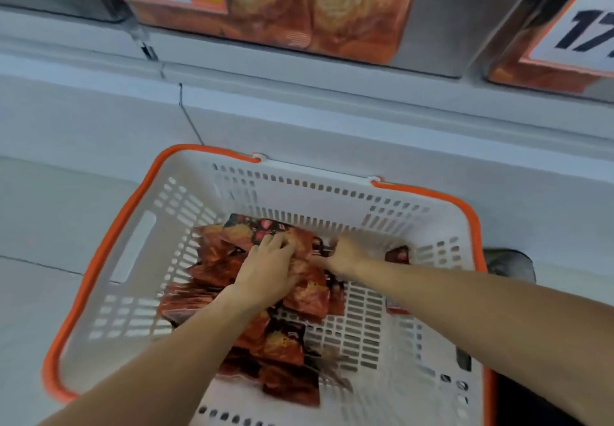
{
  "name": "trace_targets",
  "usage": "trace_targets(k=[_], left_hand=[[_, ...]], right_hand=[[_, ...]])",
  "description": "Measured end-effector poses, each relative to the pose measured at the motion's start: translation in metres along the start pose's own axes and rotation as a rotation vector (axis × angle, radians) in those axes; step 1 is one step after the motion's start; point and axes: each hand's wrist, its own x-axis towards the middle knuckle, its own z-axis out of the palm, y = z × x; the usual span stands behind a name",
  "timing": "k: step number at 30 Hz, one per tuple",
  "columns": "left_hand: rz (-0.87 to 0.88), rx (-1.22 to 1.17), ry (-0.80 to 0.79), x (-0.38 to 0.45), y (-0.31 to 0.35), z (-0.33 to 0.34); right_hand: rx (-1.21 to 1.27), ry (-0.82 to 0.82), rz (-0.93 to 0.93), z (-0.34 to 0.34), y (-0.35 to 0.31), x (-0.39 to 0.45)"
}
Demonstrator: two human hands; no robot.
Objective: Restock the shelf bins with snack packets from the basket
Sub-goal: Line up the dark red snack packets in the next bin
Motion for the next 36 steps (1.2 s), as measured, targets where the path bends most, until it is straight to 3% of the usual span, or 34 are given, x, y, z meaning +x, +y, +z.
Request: trace_targets(k=[5,11,18,25,29,32,36], left_hand=[[-0.036,-0.1,0.015,0.0,-0.007,0.008],[-0.073,-0.061,-0.024,0.008,0.0,0.007],[-0.09,-0.039,0.031,0.003,0.0,0.015],[-0.112,-0.091,0.015,0.004,0.003,0.008],[-0.158,-0.167,0.133,0.002,0.002,-0.006],[-0.312,-0.427,0.175,-0.001,0.012,-0.033],[-0.247,-0.917,-0.147,-0.003,0.035,-0.071]], right_hand=[[0.141,-0.061,0.144,0.022,0.011,0.019],[0.262,-0.072,0.298,0.023,0.011,0.013],[0.169,0.022,0.232,0.023,0.013,0.012],[0.126,-0.007,0.245,0.014,0.024,0.013],[0.137,-0.065,0.185,-0.007,0.029,-0.005],[0.177,-0.104,0.084,-0.033,0.02,-0.029],[0.344,-0.139,-0.105,-0.068,0.0,-0.074]])
